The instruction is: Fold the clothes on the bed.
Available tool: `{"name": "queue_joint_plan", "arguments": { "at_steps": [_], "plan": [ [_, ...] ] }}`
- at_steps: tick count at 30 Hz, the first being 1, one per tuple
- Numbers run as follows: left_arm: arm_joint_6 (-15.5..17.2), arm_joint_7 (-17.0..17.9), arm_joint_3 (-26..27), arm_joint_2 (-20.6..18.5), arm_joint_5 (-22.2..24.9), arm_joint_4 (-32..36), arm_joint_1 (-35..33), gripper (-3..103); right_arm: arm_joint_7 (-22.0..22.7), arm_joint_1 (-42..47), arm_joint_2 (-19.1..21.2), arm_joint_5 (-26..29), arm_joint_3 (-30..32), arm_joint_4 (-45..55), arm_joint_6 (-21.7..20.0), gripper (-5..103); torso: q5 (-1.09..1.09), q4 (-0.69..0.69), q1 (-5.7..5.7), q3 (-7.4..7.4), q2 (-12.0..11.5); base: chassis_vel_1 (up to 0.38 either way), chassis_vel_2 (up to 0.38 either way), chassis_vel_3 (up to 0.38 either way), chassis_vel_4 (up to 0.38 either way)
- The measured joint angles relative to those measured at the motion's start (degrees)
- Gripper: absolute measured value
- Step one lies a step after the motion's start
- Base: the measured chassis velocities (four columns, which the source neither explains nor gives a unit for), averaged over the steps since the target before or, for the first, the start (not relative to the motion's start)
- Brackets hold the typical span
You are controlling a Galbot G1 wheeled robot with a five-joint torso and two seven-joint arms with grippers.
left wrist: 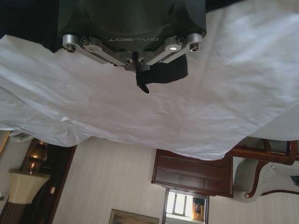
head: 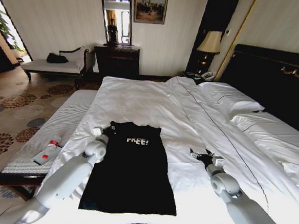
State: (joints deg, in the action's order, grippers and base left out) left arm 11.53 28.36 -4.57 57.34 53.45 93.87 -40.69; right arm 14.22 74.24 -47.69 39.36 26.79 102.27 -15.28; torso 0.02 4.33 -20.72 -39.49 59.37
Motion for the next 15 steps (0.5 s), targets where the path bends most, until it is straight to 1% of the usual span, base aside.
{"name": "queue_joint_plan", "arguments": {
  "at_steps": [3, 6, 8, 15],
  "plan": [
    [0.0, 0.8, -2.5, 2.3, -1.3, -2.8, 1.6, 0, 0.0, 0.1, 0.0, 0.0, 0.0, 0.1, 0.1, 100, 0.0, 0.0, 0.0, -0.01, 0.0, 0.0, 0.0, 0.0, 0.0],
    [0.0, 1.1, -3.6, 3.1, -1.5, -3.7, 2.1, 0, -0.1, 0.1, 0.0, 0.1, 0.1, 0.2, 0.2, 100, 0.01, 0.01, -0.01, -0.01, 0.0, 0.0, 0.0, 0.0, 0.0],
    [0.0, 1.3, -5.5, 3.8, -2.0, -5.1, 2.8, 0, -0.1, 0.1, 0.0, 0.2, 0.3, 0.2, 0.2, 100, 0.0, 0.0, 0.0, -0.01, 0.0, 0.0, 0.0, 0.0, 0.0],
    [0.0, 1.7, -7.3, 4.7, -2.4, -6.3, 3.1, 0, -0.1, -0.1, 0.0, 0.4, 0.4, 0.1, 0.4, 100, 0.01, -0.01, 0.0, -0.01, 0.0, 0.0, 0.0, 0.0, 0.0]
  ]
}}
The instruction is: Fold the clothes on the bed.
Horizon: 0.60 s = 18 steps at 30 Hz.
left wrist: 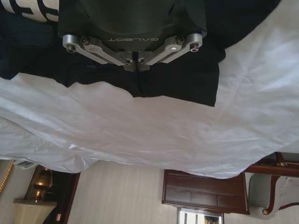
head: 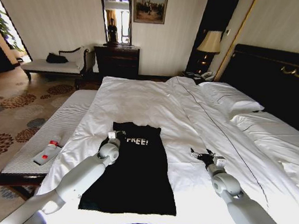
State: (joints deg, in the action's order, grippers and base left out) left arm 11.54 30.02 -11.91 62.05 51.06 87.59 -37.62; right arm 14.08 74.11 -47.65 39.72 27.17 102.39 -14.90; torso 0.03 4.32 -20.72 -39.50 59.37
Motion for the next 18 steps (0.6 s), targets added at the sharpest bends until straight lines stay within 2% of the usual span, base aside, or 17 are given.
{"name": "queue_joint_plan", "arguments": {
  "at_steps": [10, 18],
  "plan": [
    [0.0, 0.2, -2.0, 1.8, -0.4, -2.6, 0.7, 0, -0.1, -0.4, -0.2, 0.0, -0.3, -0.3, 0.2, 100, 0.0, 0.0, 0.0, 0.0, 0.0, 0.0, 0.0, 0.0, 0.0],
    [0.0, 0.1, -2.5, 1.9, -1.6, -2.6, -1.4, 0, -0.1, -0.9, -0.2, 0.0, -0.6, -0.7, 0.3, 100, 0.0, 0.01, 0.0, 0.01, 0.0, 0.0, 0.0, 0.0, 0.0]
  ]
}}
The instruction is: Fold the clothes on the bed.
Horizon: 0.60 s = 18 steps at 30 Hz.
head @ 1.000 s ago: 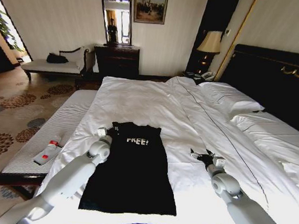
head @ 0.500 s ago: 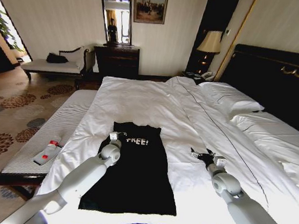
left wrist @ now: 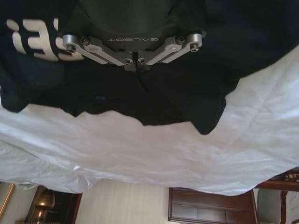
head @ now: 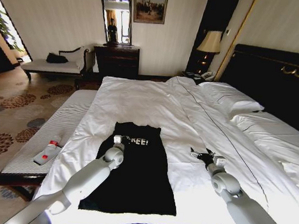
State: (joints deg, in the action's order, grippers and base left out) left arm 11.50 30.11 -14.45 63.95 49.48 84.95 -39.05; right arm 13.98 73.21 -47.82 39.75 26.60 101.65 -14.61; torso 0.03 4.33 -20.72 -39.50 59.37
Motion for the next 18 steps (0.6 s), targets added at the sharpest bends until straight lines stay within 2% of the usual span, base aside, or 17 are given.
{"name": "queue_joint_plan", "arguments": {
  "at_steps": [3, 6, 9, 10, 11, 13, 14, 17, 18],
  "plan": [
    [0.1, 0.0, 0.0, -0.2, -0.1, 0.1, -0.6, 0, 0.0, -0.2, 0.0, 0.1, -0.2, -0.1, 0.1, 100, 0.0, 0.0, 0.0, 0.0, 0.0, 0.0, 0.0, 0.0, 0.0],
    [0.8, -0.3, -0.1, -1.1, -0.1, 1.8, -1.6, 16, -0.1, -1.1, 0.2, 1.0, -0.8, -0.2, 0.4, 100, 0.0, 0.01, 0.0, 0.0, 0.0, 0.0, 0.0, 0.0, 0.0],
    [0.8, -0.6, -0.2, -1.5, -0.3, 2.5, -2.0, 16, -0.1, -1.6, 0.4, 1.8, -1.1, -0.2, 0.4, 100, 0.0, 0.0, 0.0, 0.0, 0.0, 0.0, 0.0, 0.0, 0.0],
    [0.8, -0.9, -0.2, -2.2, -0.7, 3.9, -2.6, 26, -0.1, -2.9, 0.7, 3.3, -1.6, -0.3, 0.3, 100, 0.0, 0.0, 0.0, 0.0, 0.0, 0.0, 0.0, 0.0, 0.0],
    [0.8, -0.9, -0.2, -2.2, -0.7, 3.9, -2.6, 26, -0.1, -2.9, 0.7, 3.3, -1.6, -0.3, 0.3, 100, 0.0, 0.0, 0.0, 0.0, 0.0, 0.0, 0.0, 0.0, 0.0],
    [0.3, -1.2, 0.7, -3.5, -0.9, 6.0, -3.0, 38, 0.0, -5.5, 1.3, 5.9, -2.9, -0.6, -0.1, 100, 0.01, -0.01, 0.0, 0.0, 0.0, 0.0, 0.0, 0.0, 0.0],
    [0.3, -1.2, 0.7, -3.5, -0.9, 6.0, -3.0, 38, 0.0, -5.5, 1.3, 5.9, -2.9, -0.6, -0.1, 100, 0.01, -0.01, 0.0, 0.0, 0.0, 0.0, 0.0, 0.0, 0.0],
    [-0.3, -2.1, 3.5, -4.9, -0.7, 7.1, -2.6, 54, 0.2, -8.3, 2.1, 8.6, -5.0, -1.0, -1.1, 100, 0.01, 0.0, 0.0, 0.0, 0.0, 0.0, 0.0, 0.0, 0.0],
    [-0.3, -2.1, 3.5, -4.9, -0.7, 7.1, -2.6, 54, 0.2, -8.3, 2.1, 8.6, -5.0, -1.0, -1.1, 100, 0.01, 0.0, 0.0, 0.0, 0.0, 0.0, 0.0, 0.0, 0.0]
  ]
}}
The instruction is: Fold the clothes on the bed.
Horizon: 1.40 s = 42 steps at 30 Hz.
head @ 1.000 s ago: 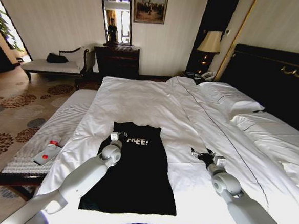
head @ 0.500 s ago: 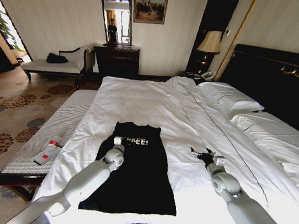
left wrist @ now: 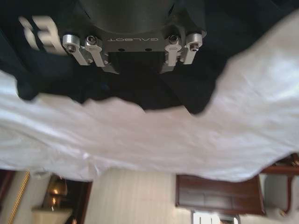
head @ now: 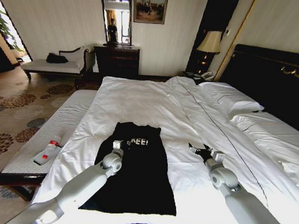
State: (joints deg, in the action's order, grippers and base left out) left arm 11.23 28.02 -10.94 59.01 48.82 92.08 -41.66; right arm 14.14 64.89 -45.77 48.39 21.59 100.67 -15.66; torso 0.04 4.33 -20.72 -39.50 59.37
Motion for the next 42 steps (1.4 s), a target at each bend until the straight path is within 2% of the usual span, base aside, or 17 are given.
{"name": "queue_joint_plan", "arguments": {
  "at_steps": [1, 2, 4, 5, 6, 7, 8, 9, 10, 13, 17, 20, 28, 31, 37, 39, 42],
  "plan": [
    [-0.1, -0.1, 0.6, -0.2, 0.1, 0.0, 0.2, 54, 0.0, -0.5, 0.2, 0.4, -0.5, -0.1, -0.1, 100, 0.0, 0.0, 0.0, 0.0, 0.0, 0.0, 0.0, 0.0, 0.0],
    [-0.2, -0.2, 2.0, -0.5, 0.7, 0.0, 0.6, 66, 0.0, -2.1, 0.6, 2.2, -2.0, -0.4, -0.7, 100, 0.0, 0.0, 0.0, 0.0, 0.0, 0.0, 0.0, 0.0, 0.0],
    [-0.2, -0.2, 3.5, -0.8, 1.6, -0.4, 1.2, 71, 0.9, -4.6, 1.0, 6.5, -3.8, -0.5, -2.6, 100, 0.0, 0.01, 0.0, 0.0, 0.0, 0.0, 0.0, 0.0, 0.0],
    [-0.2, -0.2, 3.5, -0.8, 1.6, -0.4, 1.2, 71, 0.9, -4.6, 1.0, 6.5, -3.8, -0.5, -2.6, 100, 0.0, 0.01, 0.0, 0.0, 0.0, 0.0, 0.0, 0.0, 0.0],
    [-0.2, -0.2, 4.1, -1.0, 2.0, -0.7, 1.6, 76, 1.6, -5.8, 1.2, 9.6, -4.5, -0.3, -4.1, 100, 0.0, 0.01, 0.0, 0.0, 0.0, 0.0, 0.0, 0.0, 0.0],
    [-0.2, -0.2, 4.6, -1.2, 2.6, -1.2, 2.0, 82, 2.9, -7.5, 1.3, 15.1, -5.2, 0.1, -6.8, 100, 0.01, 0.0, 0.0, 0.0, 0.0, 0.0, 0.0, 0.0, 0.0],
    [-0.2, -0.2, 5.2, -1.5, 3.5, -1.9, 2.7, 87, 5.4, -10.4, 1.3, 23.9, -6.4, 0.4, -11.3, 100, 0.0, -0.01, 0.0, 0.0, 0.0, 0.0, 0.0, 0.0, 0.0],
    [-0.1, -0.3, 5.5, -1.7, 4.3, -2.4, 3.2, 87, 6.4, -12.2, 1.2, 27.7, -7.1, 0.1, -13.1, 100, 0.01, -0.02, -0.01, 0.0, 0.0, 0.0, 0.0, 0.0, 0.0],
    [-0.1, -0.3, 5.5, -1.7, 4.3, -2.4, 3.2, 87, 6.4, -12.2, 1.2, 27.7, -7.1, 0.1, -13.1, 100, 0.01, -0.02, -0.01, 0.0, 0.0, 0.0, 0.0, 0.0, 0.0],
    [1.1, -0.5, 6.2, -1.9, 7.8, -4.1, 4.9, 99, 6.9, -16.7, 0.6, 33.2, -9.3, -3.2, -15.9, 100, 0.02, -0.03, -0.01, 0.0, 0.0, 0.0, 0.0, 0.0, 0.0],
    [1.5, -2.1, 6.7, -1.3, 9.6, -7.9, 6.9, 100, 6.5, -17.2, -0.1, 33.1, -9.9, -5.2, -16.2, 100, 0.0, 0.04, -0.01, -0.01, 0.0, 0.0, 0.0, 0.0, 0.0],
    [1.6, -3.4, 6.8, -1.1, 10.1, -10.2, 7.8, 100, 6.3, -16.8, -0.2, 32.3, -9.9, -5.3, -16.2, 100, 0.0, 0.04, -0.01, 0.0, 0.0, 0.0, 0.0, 0.0, 0.0],
    [1.8, -8.9, 5.3, 1.4, 9.7, -23.0, 13.0, 100, 5.7, -15.8, -0.4, 30.2, -9.9, -5.4, -15.7, 100, 0.0, 0.0, 0.0, 0.0, 0.0, 0.0, 0.0, 0.0, 0.0],
    [1.6, -9.7, 4.9, 1.8, 9.4, -24.5, 13.8, 100, 5.8, -15.9, -0.4, 30.3, -9.9, -5.4, -15.7, 100, 0.0, 0.01, -0.01, 0.0, 0.0, 0.0, 0.0, 0.0, 0.0],
    [0.1, -15.1, 1.8, 2.9, 9.2, -29.7, 16.9, 102, 6.7, -16.0, 0.1, 31.3, -9.7, -5.2, -15.6, 100, -0.01, -0.01, -0.01, 0.0, 0.0, 0.0, 0.0, 0.0, 0.0],
    [-0.9, -19.0, -0.6, 3.1, 8.8, -32.6, 18.5, 99, 6.8, -15.9, 0.6, 31.4, -9.7, -5.0, -15.6, 100, -0.01, 0.01, 0.0, 0.0, 0.0, 0.0, 0.0, 0.0, 0.0],
    [-2.3, -21.3, -1.6, 3.6, 7.8, -34.8, 19.4, 95, 6.9, -15.8, 0.8, 31.4, -9.6, -4.8, -15.5, 100, -0.01, 0.0, 0.0, 0.0, 0.0, 0.0, 0.0, 0.0, 0.0]
  ]
}}
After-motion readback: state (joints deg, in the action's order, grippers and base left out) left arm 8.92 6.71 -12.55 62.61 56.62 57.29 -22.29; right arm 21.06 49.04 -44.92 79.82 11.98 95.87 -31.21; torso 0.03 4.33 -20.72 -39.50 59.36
